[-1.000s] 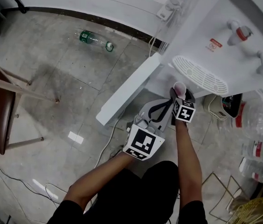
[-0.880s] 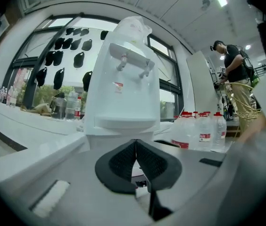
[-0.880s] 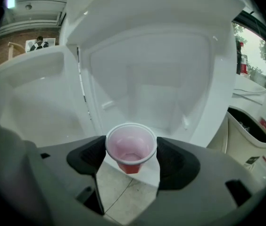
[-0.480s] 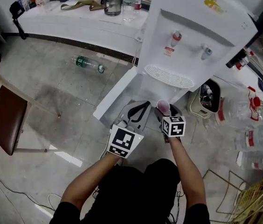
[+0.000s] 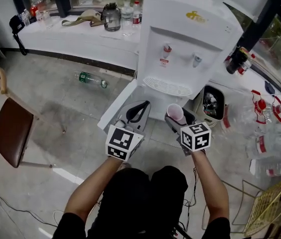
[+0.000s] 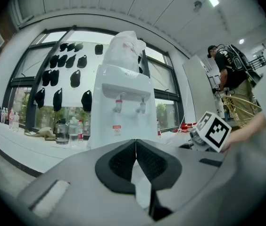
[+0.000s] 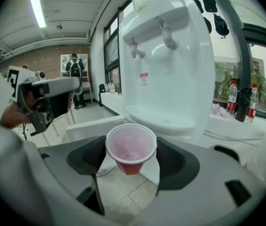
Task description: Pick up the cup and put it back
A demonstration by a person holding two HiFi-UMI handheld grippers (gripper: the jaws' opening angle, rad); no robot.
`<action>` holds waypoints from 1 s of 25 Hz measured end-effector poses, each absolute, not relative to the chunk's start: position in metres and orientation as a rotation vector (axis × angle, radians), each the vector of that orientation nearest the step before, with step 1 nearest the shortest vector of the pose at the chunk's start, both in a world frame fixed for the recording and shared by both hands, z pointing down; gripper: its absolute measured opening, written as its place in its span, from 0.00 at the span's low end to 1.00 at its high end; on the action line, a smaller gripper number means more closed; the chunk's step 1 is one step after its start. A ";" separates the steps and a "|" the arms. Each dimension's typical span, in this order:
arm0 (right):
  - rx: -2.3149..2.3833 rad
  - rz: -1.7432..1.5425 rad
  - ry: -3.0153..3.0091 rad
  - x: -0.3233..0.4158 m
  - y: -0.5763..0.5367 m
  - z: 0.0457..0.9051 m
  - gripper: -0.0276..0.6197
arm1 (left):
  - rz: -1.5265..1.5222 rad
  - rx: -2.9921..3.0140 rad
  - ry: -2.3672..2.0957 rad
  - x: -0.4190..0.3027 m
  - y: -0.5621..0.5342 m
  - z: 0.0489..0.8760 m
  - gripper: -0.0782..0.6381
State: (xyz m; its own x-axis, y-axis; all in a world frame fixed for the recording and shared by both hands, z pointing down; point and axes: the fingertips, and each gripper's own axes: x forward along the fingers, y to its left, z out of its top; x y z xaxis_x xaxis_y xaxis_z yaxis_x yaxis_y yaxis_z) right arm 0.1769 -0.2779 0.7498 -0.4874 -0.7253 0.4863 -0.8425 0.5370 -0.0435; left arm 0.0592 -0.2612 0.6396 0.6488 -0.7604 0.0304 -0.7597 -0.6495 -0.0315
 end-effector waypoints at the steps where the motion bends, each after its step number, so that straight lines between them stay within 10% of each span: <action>1: 1.294 0.374 -2.373 0.181 -0.281 0.737 0.54 | -0.062 -2.835 1.306 0.060 -0.262 0.636 0.12; 25: 1.490 0.263 -2.308 0.220 -0.381 0.678 0.54 | -0.033 -2.854 1.244 0.081 -0.269 0.616 0.12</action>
State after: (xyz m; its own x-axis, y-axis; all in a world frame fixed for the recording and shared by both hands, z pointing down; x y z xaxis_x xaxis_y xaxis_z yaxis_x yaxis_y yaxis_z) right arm 0.2196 -0.3809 0.6778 -0.3658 -0.8350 0.4111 -0.9060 0.4205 0.0480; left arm 0.0805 -0.2689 0.6164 0.6807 -0.7325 0.0084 -0.7319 -0.6806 -0.0341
